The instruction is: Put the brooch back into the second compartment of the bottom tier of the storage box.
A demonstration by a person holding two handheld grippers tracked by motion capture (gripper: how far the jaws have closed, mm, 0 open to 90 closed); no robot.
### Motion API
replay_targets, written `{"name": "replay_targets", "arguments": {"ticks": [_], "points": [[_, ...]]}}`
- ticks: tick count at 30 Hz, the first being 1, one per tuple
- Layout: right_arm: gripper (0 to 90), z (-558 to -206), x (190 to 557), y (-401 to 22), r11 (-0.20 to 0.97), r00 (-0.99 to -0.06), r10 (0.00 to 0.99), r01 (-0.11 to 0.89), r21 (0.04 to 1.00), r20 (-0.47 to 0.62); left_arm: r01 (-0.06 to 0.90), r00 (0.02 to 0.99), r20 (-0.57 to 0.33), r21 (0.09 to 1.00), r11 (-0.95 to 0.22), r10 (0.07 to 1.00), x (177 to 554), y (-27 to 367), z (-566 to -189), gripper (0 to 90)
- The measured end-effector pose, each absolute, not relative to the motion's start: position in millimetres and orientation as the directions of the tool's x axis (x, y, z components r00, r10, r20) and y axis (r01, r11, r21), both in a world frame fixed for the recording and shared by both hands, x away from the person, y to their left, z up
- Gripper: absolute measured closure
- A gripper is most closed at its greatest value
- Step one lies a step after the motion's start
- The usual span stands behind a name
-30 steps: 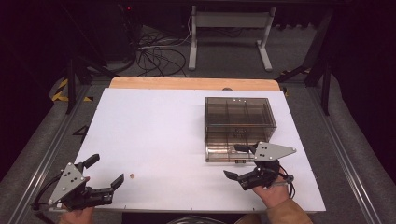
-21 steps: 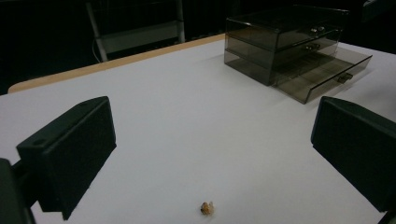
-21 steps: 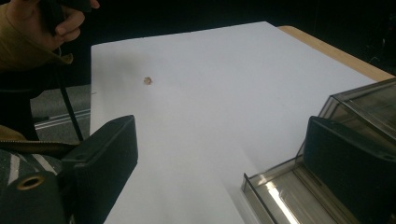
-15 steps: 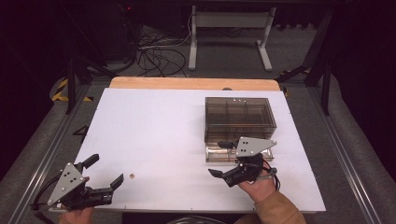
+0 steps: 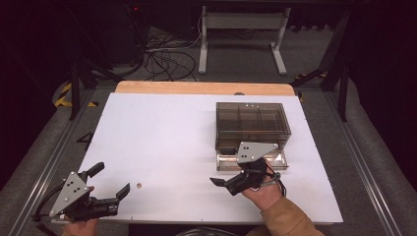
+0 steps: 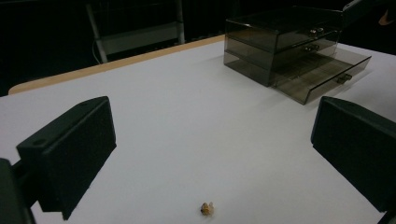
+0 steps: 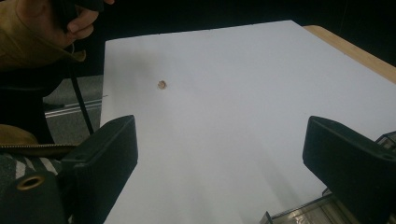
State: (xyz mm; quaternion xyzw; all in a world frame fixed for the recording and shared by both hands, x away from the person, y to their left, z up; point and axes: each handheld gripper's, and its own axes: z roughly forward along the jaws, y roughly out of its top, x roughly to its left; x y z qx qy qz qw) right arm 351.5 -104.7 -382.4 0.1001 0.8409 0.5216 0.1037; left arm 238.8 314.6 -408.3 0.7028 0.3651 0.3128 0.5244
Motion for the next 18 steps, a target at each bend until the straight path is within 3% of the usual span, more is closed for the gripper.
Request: {"name": "replay_targets", "arguments": {"ticks": [8, 18], "points": [[11.5, -381, 355, -102, 0.399, -0.968, 0.252, 0.091, 0.912, -0.014, 0.187, 0.538, 0.055, 0.965, -0.183, 0.841, 239, 315, -408, 0.7], [12.1, -385, 355, -78, 0.442, -0.972, 0.224, 0.033, 0.897, -0.075, 0.185, 0.529, 0.057, 0.966, -0.181, 0.847, 236, 316, -409, 0.8]]}}
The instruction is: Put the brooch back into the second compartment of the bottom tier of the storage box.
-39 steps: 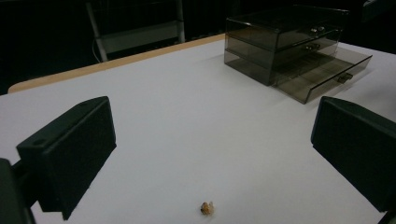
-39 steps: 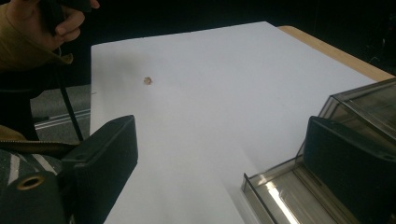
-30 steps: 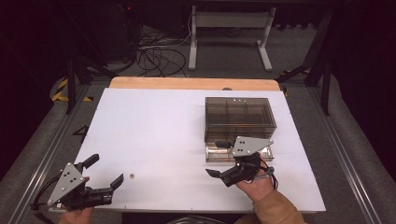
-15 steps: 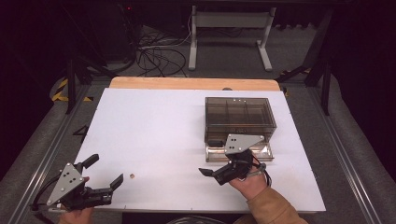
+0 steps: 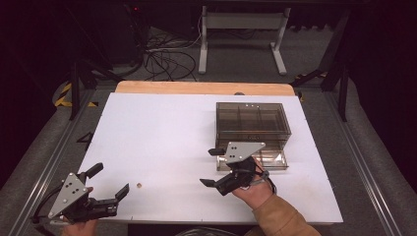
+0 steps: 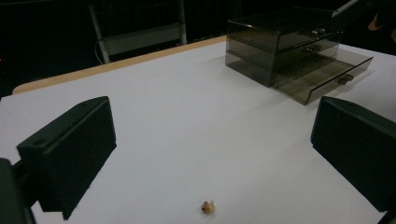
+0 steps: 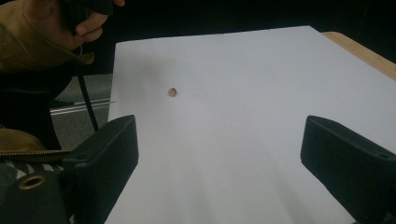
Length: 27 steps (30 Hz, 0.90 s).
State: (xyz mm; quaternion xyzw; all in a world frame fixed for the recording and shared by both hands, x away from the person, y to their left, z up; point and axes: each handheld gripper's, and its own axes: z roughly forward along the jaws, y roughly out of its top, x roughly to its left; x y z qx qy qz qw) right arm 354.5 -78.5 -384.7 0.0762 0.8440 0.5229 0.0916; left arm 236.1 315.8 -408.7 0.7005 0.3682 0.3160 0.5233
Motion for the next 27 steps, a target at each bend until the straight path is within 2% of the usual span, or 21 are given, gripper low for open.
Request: {"name": "replay_targets", "arguments": {"ticks": [27], "points": [[17.0, -406, 369, -10, 0.475, -0.991, 0.129, 0.040, 0.879, -0.024, 0.184, 0.511, 0.046, 0.970, -0.162, 0.858, 227, 322, -409, 0.9]]}}
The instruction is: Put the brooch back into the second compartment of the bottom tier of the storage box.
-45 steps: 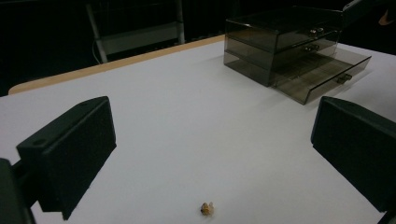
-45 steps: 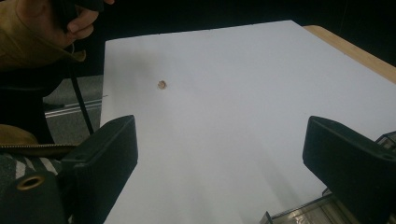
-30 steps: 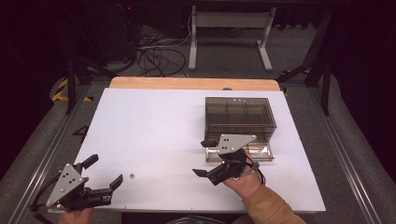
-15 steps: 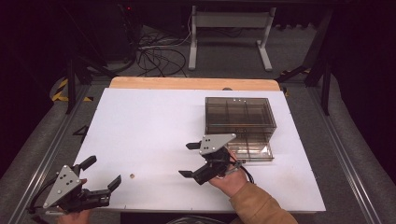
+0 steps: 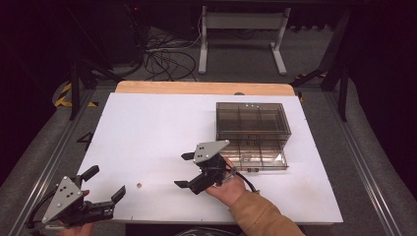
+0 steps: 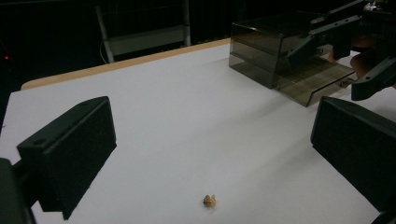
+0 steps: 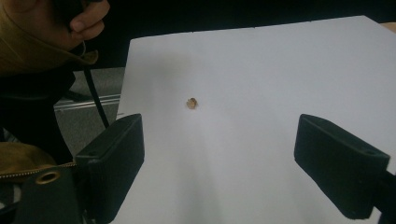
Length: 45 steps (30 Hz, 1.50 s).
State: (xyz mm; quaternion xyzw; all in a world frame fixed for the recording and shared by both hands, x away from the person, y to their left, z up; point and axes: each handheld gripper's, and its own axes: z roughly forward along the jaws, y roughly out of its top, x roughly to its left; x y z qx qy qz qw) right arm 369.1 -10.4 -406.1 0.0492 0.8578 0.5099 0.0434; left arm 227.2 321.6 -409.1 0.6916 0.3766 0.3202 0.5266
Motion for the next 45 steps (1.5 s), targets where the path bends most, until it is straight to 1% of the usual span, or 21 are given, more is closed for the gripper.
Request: {"name": "replay_targets", "arguments": {"ticks": [6, 24, 34, 45], "points": [[18.6, -412, 375, 8, 0.512, -0.989, 0.145, 0.067, 0.857, -0.009, 0.186, 0.507, 0.044, 0.970, -0.159, 0.861, 226, 323, -409, 0.9], [20.3, -428, 379, 50, 0.524, -0.997, 0.082, 0.045, 0.851, 0.002, 0.185, 0.510, 0.038, 0.971, -0.152, 0.859, 226, 324, -409, 0.8], [23.9, -442, 382, 75, 0.535, -0.998, 0.054, 0.053, 0.843, 0.028, 0.187, 0.513, 0.030, 0.972, -0.145, 0.858, 229, 324, -409, 0.8], [29.7, -459, 383, 104, 0.566, -0.997, 0.050, 0.073, 0.821, 0.054, 0.187, 0.516, 0.025, 0.972, -0.141, 0.856, 230, 326, -409, 0.9]]}}
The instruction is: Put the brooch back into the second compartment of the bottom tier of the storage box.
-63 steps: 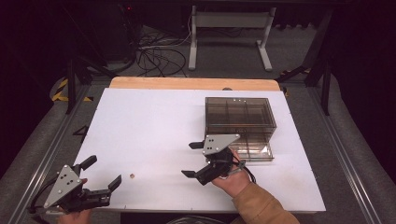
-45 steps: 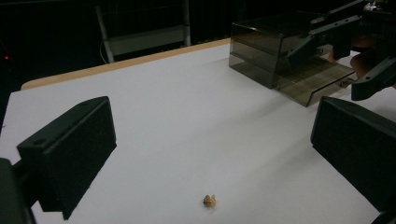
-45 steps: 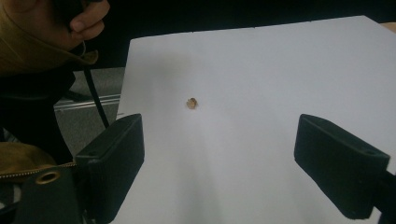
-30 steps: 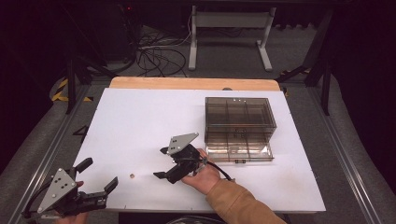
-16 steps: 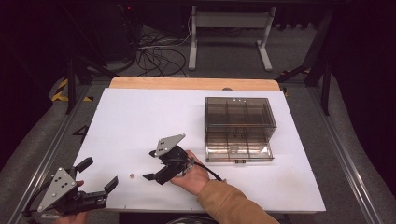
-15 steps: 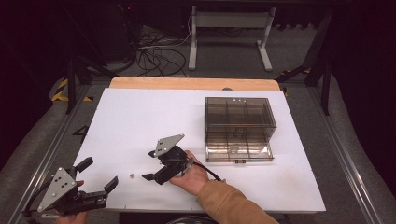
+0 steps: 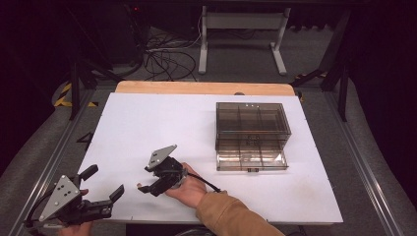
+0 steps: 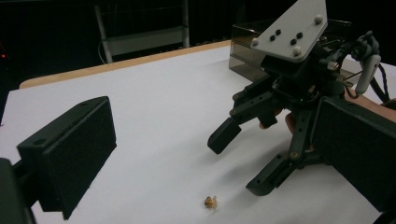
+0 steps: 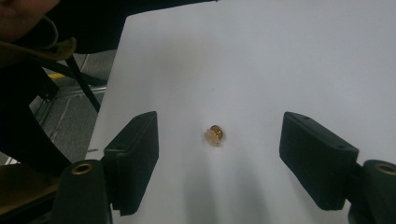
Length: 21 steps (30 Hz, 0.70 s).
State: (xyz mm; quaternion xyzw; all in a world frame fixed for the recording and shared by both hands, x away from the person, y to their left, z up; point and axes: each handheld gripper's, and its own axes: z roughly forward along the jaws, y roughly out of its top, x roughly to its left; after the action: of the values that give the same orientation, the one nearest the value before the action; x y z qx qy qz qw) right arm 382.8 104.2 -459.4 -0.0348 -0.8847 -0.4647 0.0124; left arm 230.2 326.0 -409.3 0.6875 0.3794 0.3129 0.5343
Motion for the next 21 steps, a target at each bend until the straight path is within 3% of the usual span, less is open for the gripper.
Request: {"name": "replay_targets", "arguments": {"ticks": [21], "points": [[44.0, -472, 381, 128, 0.612, -0.998, 0.061, 0.057, 0.789, 0.025, 0.192, 0.516, 0.022, 0.971, -0.140, 0.856, 231, 325, -410, 1.0]]}}
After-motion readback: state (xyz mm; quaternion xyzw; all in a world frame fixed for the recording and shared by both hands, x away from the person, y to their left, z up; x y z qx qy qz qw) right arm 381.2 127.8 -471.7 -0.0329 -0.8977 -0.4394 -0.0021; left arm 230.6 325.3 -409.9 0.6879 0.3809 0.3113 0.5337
